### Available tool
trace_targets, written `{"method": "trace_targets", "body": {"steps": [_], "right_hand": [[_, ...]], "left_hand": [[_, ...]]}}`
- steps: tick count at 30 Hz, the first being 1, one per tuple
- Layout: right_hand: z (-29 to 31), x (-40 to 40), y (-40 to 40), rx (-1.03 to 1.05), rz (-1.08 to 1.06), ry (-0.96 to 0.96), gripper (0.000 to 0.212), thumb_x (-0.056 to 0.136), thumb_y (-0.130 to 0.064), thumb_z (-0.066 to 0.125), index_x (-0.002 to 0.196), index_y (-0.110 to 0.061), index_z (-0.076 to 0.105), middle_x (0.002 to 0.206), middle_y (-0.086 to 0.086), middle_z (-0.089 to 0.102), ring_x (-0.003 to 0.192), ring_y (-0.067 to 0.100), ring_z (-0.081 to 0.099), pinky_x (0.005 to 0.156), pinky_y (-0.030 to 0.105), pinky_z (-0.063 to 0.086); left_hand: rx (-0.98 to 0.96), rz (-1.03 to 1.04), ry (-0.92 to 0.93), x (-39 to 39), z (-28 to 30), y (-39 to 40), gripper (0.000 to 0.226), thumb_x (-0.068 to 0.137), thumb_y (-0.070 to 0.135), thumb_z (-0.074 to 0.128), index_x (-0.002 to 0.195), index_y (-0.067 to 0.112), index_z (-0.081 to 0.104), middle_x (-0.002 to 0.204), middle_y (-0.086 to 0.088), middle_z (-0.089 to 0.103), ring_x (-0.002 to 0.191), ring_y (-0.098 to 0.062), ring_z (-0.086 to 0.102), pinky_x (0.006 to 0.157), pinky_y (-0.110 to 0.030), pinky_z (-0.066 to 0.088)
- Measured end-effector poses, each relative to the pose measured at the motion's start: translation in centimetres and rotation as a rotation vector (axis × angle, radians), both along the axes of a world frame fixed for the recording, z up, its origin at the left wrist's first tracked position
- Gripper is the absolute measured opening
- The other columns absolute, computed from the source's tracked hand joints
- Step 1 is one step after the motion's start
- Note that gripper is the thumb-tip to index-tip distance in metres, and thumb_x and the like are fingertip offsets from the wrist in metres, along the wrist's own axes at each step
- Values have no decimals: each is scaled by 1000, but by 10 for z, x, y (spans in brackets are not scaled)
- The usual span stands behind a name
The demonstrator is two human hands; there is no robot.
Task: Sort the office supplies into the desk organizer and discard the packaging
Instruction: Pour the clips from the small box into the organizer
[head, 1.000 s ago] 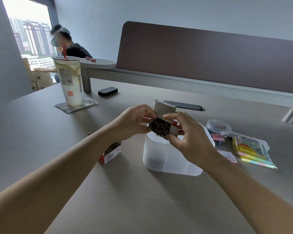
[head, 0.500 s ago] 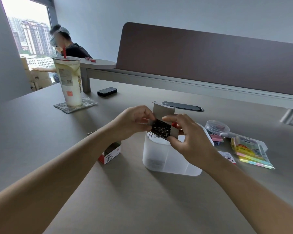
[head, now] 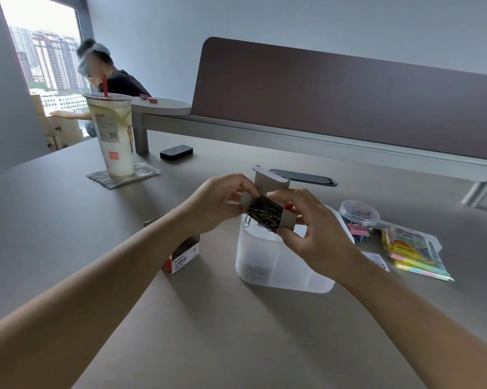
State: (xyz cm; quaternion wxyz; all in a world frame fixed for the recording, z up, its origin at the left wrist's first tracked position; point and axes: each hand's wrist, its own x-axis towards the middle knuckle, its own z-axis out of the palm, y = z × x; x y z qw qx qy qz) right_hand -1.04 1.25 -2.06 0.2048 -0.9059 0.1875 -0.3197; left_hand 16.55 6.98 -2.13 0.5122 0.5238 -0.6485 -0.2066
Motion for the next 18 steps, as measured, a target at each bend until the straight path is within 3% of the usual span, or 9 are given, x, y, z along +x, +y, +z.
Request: {"method": "trace_targets", "body": {"steps": [6,11,18], "right_hand": [[0,1,-1,8,7,-2,49,77,4,58,119,-19,51,103,-12,47,89,-22,44,81,0,38],[-2,1,0,-26,-12,1,50,75,9,55,118,-18,51,105,-12,45,91,-5,42,84,24,46],[-5,3,-1,-75,-18,-9,49,73,11,56,115,-14,54,103,-11,47,90,-4,41,80,3,34]], "left_hand": [[10,3,28,3,-3,-1,44,73,-21,53,81,22,56,83,6,61,75,-1,61,73,-18,50],[-13,31,14,2,-3,-1,47,71,-23,52,79,23,55,81,7,59,69,2,60,68,-13,48],[-29,29,56,0,-5,-3,41,71,-21,54,76,19,53,79,2,58,73,-12,57,64,-16,46]]}}
